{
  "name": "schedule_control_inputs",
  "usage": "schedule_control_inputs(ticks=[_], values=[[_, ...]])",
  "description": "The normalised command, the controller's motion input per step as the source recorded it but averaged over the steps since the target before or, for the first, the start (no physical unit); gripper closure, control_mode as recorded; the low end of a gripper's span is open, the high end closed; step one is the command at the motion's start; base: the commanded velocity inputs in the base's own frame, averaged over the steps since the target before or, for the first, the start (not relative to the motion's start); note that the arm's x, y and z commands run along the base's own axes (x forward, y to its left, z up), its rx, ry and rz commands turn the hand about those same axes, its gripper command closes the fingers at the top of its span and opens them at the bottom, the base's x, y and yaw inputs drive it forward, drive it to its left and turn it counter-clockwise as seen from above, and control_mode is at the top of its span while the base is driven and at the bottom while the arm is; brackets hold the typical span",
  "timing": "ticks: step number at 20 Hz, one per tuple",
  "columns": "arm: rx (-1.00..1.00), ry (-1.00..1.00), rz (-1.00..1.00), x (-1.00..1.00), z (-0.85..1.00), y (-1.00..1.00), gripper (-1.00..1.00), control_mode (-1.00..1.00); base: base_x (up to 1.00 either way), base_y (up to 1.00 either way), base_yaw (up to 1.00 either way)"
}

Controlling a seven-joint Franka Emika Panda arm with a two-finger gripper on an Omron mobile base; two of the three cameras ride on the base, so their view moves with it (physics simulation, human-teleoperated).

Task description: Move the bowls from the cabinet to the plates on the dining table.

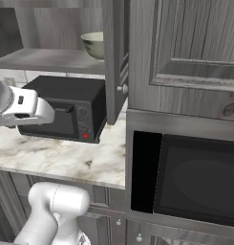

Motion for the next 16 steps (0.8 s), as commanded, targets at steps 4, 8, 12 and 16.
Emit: schedule_control_inputs(ticks=[4,8,12,16], values=[[-0.03,0.00,0.00,0.04,0.26,0.00,-1.00,-1.00,0.00,0.00,0.00],[-0.07,0.00,0.01,0.13,0.05,0.00,-1.00,-1.00,0.00,0.00,0.00],[-0.15,-0.01,0.06,0.26,0.00,0.00,-1.00,-1.00,0.00,0.00,0.00],[-0.20,-0.09,0.09,0.19,0.00,0.00,-1.00,-1.00,0.00,0.00,0.00]])
